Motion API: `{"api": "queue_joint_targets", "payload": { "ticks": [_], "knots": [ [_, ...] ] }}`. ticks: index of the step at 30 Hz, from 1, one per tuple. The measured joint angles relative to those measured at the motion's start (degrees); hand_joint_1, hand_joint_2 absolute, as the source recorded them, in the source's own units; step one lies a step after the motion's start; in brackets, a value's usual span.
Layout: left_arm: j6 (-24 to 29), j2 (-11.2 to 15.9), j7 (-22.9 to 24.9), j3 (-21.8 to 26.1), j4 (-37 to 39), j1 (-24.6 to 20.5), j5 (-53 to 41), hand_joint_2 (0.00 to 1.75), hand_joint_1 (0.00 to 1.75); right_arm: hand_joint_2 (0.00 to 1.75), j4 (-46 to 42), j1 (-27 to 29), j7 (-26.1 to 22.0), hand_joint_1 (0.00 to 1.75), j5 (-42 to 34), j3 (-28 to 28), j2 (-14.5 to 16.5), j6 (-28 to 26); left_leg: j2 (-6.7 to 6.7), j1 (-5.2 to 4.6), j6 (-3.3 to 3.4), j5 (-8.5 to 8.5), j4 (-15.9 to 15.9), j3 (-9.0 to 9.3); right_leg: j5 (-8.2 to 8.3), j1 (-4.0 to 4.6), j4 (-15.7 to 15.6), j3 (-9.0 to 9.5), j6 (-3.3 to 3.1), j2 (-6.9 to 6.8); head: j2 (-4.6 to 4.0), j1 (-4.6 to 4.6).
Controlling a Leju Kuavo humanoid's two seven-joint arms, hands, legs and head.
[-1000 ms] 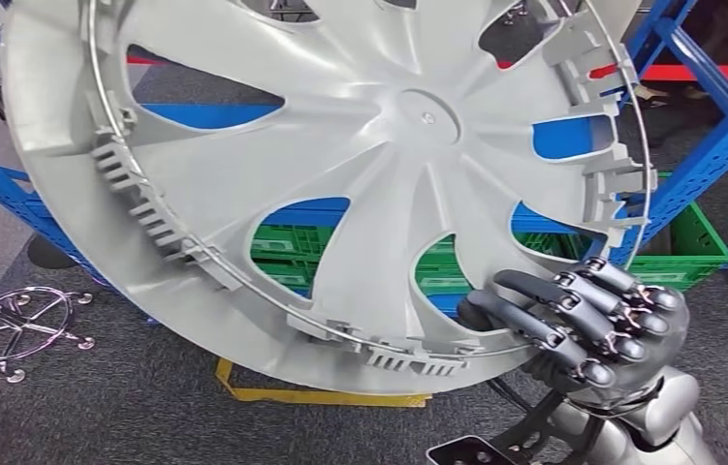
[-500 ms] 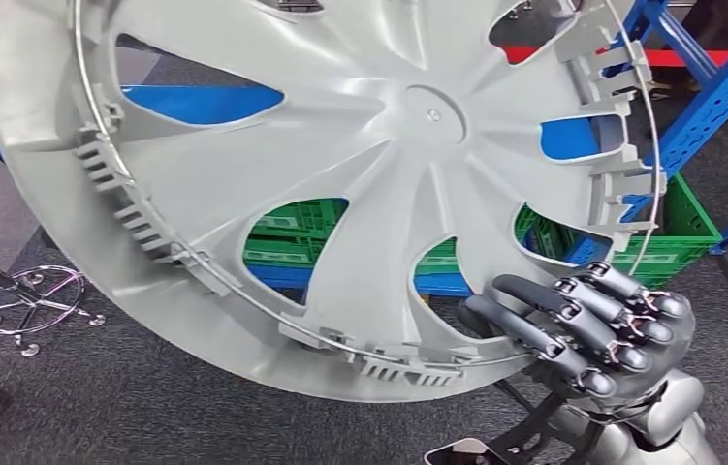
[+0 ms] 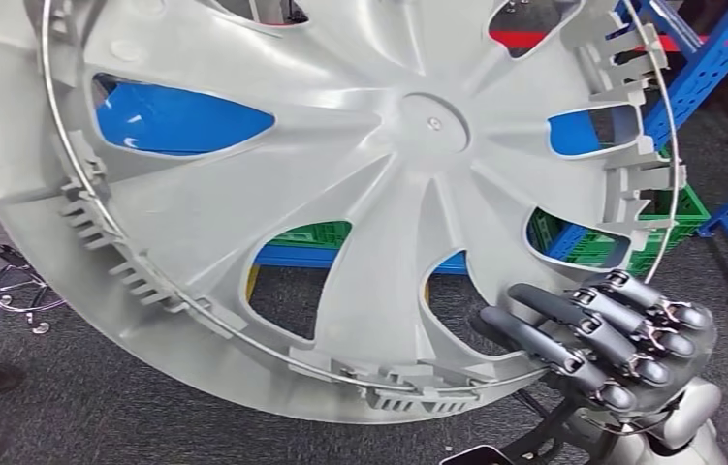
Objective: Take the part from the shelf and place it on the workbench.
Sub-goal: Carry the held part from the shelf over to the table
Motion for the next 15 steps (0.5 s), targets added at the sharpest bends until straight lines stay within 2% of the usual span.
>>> {"api": "queue_joint_targets", "payload": {
  "ticks": [2, 3, 4, 5, 6, 7, 8, 9, 10, 12, 13, 14, 15],
  "knots": [
    [0.3, 0.2, 0.0, -0.3, -0.1, 0.0, 0.0, 0.00, 0.00, 1.75, 0.0, 0.0, -0.1, 1.75, -0.1, 0.0, 0.0, 0.0, -0.05, 0.12, -0.57, 0.80, -0.1, -0.42, 0.69, -0.03, -0.6, -0.72, -0.48, -0.08, 0.00, 0.03],
    [0.4, 0.3, 0.0, -0.5, -0.1, 0.0, 0.0, 0.00, 0.00, 1.75, 0.0, 0.0, -0.1, 1.75, -0.2, -0.1, 0.0, 0.0, -0.09, 0.18, -0.95, -0.01, 0.4, -0.75, 1.23, -0.14, -0.7, -1.14, -0.92, -0.20, 0.00, -0.04],
    [0.4, 0.5, 0.0, -0.6, -0.2, 0.0, 0.0, 0.00, 0.00, 1.75, 0.0, 0.0, -0.1, 1.75, -0.2, -0.1, 0.0, 0.0, -0.14, 0.27, -1.36, -1.86, 1.9, -1.28, 1.86, -0.28, -0.8, -1.64, -1.46, -0.36, 0.00, -0.14],
    [0.5, 0.6, 0.1, -0.6, -0.2, 0.0, 0.0, 0.00, 0.00, 1.75, 0.0, 0.0, -0.1, 1.75, -0.3, -0.1, 0.0, 0.0, -0.16, 0.47, -1.77, -4.56, 4.6, -2.04, 2.44, -0.37, -0.8, -2.06, -1.86, -0.53, 0.00, -0.22],
    [0.6, 0.7, 0.1, -0.7, -0.2, 0.0, -0.1, 0.00, 0.00, 1.75, 0.0, 0.0, -0.1, 1.75, -0.3, -0.1, 0.0, 0.0, -0.16, 0.66, -2.20, -7.52, 8.3, -2.89, 3.00, -0.35, -0.7, -2.76, -2.11, -0.60, 0.00, -0.32],
    [0.6, 0.7, 0.1, -0.7, -0.2, 0.0, -0.1, 0.00, 0.00, 1.75, 0.0, 0.0, -0.1, 1.75, -0.3, -0.1, 0.0, 0.0, -0.16, 0.88, -2.52, -9.71, 12.0, -3.57, 3.54, -0.33, -0.5, -3.53, -2.22, -0.68, 0.00, -0.33],
    [0.6, 0.8, 0.1, -0.7, -0.2, 0.0, -0.2, 0.00, 0.00, 1.75, 0.0, 0.0, -0.1, 1.75, -0.3, -0.1, 0.0, 0.0, -0.15, 1.08, -2.78, -10.71, 14.8, -3.75, 4.03, -0.32, -0.2, -4.39, -2.20, -0.74, 0.00, -0.33],
    [0.6, 0.8, 0.1, -0.7, -0.2, 0.0, -0.2, 0.00, 0.00, 1.75, 0.0, 0.0, -0.1, 1.75, -0.3, -0.1, 0.0, 0.0, -0.15, 1.26, -2.97, -10.51, 15.9, -3.20, 4.49, -0.33, 0.1, -5.30, -2.13, -0.77, 0.00, -0.33],
    [0.6, 0.8, 0.1, -0.7, -0.2, 0.0, -0.2, 0.00, 0.00, 1.75, 0.0, 0.0, -0.1, 1.75, -0.3, -0.1, 0.0, 0.0, -0.15, 1.43, -3.09, -9.37, 14.9, -1.68, 4.89, -0.36, 0.4, -6.21, -2.02, -0.79, 0.00, -0.33],
    [0.6, 0.9, 0.1, -0.7, -0.3, -0.1, -0.2, 0.00, 0.00, 1.75, -0.1, 0.0, -0.1, 1.75, -0.3, -0.1, 0.0, 0.0, -0.17, 1.63, -3.11, -7.14, 8.0, 3.50, 5.56, -0.39, 1.2, -7.78, -1.59, -0.78, 0.00, -0.34],
    [0.7, 1.0, 0.1, -0.7, -0.3, -0.1, -0.2, 0.00, 0.00, 1.75, -0.1, 0.0, -0.1, 1.75, -0.3, -0.1, 0.0, 0.0, -0.27, 1.58, -2.94, -6.86, 4.2, 5.93, 5.89, -0.37, 1.5, -8.38, -1.26, -0.79, 0.00, -0.31],
    [0.7, 1.0, 0.1, -0.7, -0.3, -0.2, -0.2, 0.00, 0.00, 1.75, -0.1, 0.0, -0.1, 1.75, -0.3, -0.1, 0.0, 0.0, -0.35, 1.46, -2.66, -7.00, 1.5, 7.47, 6.30, -0.35, 1.7, -8.82, -0.87, -0.81, 0.00, -0.29],
    [0.8, 1.1, 0.2, -0.7, -0.4, -0.2, -0.3, 0.00, 0.00, 1.75, -0.1, 0.0, -0.1, 1.75, -0.3, -0.1, 0.0, 0.0, -0.43, 1.26, -2.27, -7.31, 0.1, 8.04, 6.77, -0.37, 1.7, -9.14, -0.44, -0.85, 0.00, -0.27]
  ]
}}
